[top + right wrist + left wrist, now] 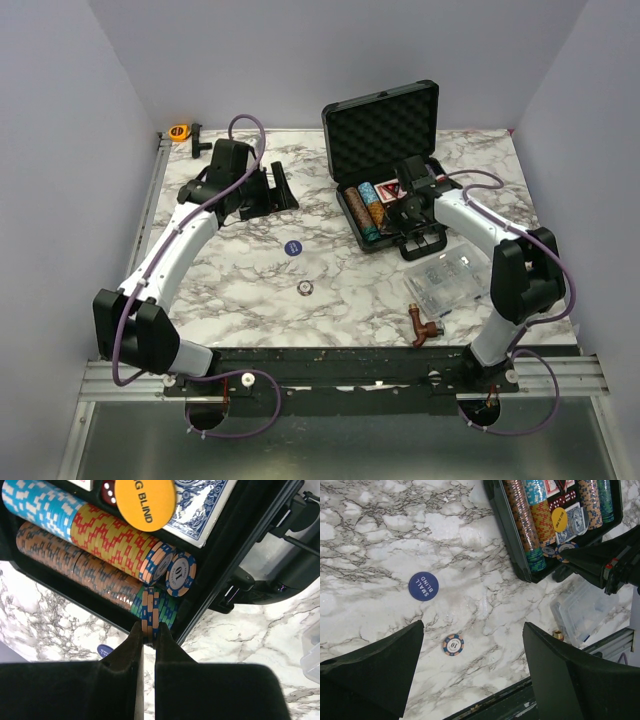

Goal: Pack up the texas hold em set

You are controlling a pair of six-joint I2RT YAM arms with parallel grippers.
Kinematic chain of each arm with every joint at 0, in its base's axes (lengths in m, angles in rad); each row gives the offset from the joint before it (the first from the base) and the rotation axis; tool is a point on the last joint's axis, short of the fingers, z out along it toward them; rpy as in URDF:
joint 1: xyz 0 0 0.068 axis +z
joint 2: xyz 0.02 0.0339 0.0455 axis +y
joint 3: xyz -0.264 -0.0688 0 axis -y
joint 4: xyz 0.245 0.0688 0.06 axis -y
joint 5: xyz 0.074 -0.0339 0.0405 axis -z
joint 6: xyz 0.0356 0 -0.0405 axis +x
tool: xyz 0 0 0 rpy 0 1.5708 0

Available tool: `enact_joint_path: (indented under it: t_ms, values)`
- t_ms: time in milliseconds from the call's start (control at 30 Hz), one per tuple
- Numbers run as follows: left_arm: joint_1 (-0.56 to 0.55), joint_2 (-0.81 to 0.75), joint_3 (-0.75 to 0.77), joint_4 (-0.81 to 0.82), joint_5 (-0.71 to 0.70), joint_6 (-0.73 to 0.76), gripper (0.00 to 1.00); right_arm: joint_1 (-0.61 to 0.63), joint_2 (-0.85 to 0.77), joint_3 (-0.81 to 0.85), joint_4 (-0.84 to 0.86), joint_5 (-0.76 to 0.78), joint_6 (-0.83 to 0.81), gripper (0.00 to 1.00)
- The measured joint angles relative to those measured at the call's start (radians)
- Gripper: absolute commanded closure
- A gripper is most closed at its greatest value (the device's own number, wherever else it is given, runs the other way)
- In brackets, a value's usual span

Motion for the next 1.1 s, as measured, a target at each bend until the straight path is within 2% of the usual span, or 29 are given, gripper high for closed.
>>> enact_joint_path:
  t_ms: [200,433,733,900,1100]
  values:
    - [0.021,0.031,-0.008,0.005,0.022,-0.011,0.24,-0.013,-0.003,-0.065,0.031,-0.011,0.045,0.99]
    - [0.039,0.049,-0.014,0.019,0.052,-0.023,0.24,-0.018,-0.003,-0.068,0.066,-0.021,0.054,0.99]
    - [0.071,0.057,-0.023,0.029,0.084,-0.035,0.25,-0.023,0.03,-0.068,0.105,-0.045,0.052,0.67]
    - [0.086,0.062,-0.026,0.037,0.098,-0.04,0.26,-0.023,0.033,-0.067,0.114,-0.05,0.045,0.56]
    - [0.09,0.066,-0.03,0.045,0.115,-0.046,0.26,-0.023,0.033,-0.051,0.122,-0.05,-0.016,0.49]
